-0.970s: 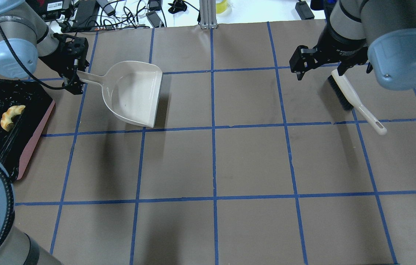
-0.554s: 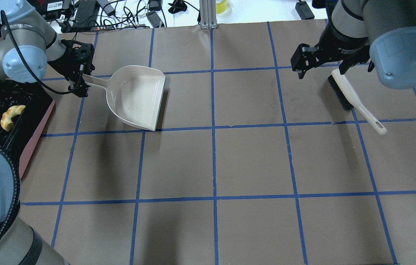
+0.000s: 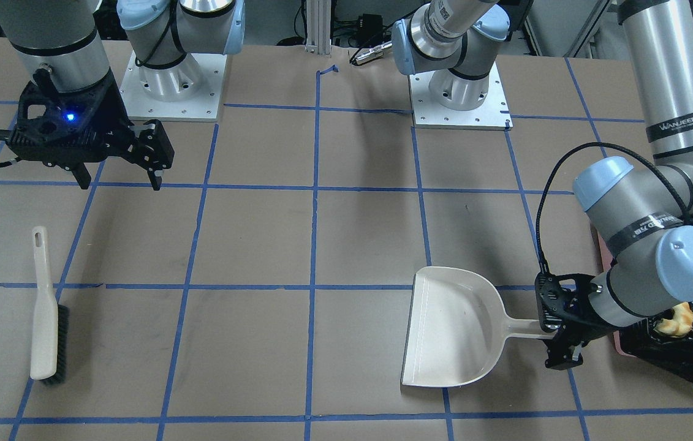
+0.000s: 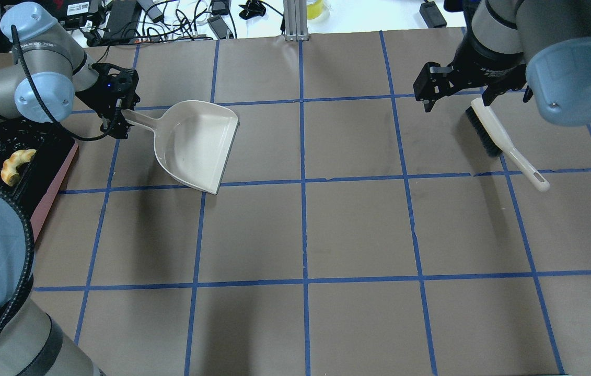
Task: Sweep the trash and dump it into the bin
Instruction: 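Lower the dustpan and open the left gripper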
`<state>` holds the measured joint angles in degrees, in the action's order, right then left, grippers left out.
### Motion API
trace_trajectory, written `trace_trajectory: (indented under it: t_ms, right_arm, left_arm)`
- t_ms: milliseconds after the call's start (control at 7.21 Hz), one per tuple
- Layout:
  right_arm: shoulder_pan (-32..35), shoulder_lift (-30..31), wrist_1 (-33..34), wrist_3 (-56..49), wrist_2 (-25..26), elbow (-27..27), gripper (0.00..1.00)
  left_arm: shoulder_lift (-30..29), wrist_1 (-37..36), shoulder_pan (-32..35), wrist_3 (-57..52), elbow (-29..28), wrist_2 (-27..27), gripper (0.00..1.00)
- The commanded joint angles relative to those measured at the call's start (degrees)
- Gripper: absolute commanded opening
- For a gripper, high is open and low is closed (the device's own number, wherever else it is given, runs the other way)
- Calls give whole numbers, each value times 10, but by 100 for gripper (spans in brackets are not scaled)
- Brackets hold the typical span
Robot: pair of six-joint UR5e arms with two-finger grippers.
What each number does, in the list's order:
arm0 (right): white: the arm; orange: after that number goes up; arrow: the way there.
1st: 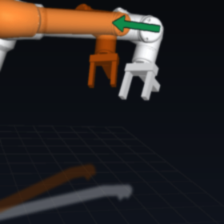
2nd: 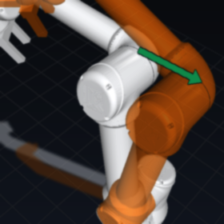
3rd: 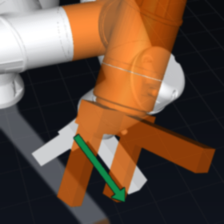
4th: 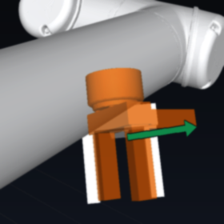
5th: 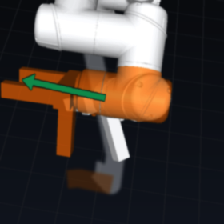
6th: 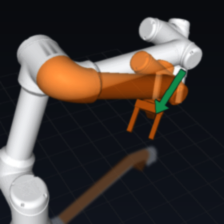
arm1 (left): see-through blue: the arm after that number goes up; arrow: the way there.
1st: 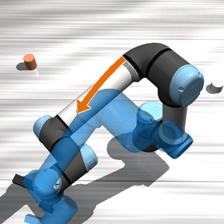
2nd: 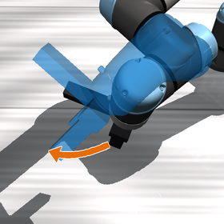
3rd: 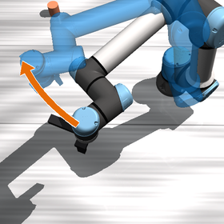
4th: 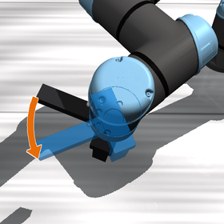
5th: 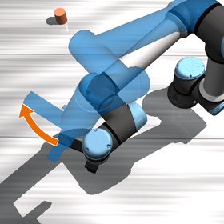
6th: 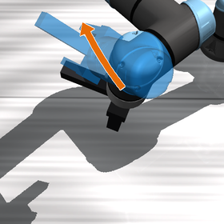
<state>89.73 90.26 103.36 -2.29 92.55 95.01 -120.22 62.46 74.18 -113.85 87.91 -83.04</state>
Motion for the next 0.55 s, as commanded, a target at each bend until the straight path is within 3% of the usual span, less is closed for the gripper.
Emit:
trace_trajectory:
  t_ms: [0,139,416]
  right_arm:
    - [0,-1,0,0,0,0,100]
    - [0,-1,0,0,0,0,100]
    - [0,-1,0,0,0,0,100]
  left_arm:
    - [-4,0,0,6,1,1,59]
    - [7,0,-1,33,1,0,85]
    - [22,12,-15,95,11,-3,89]
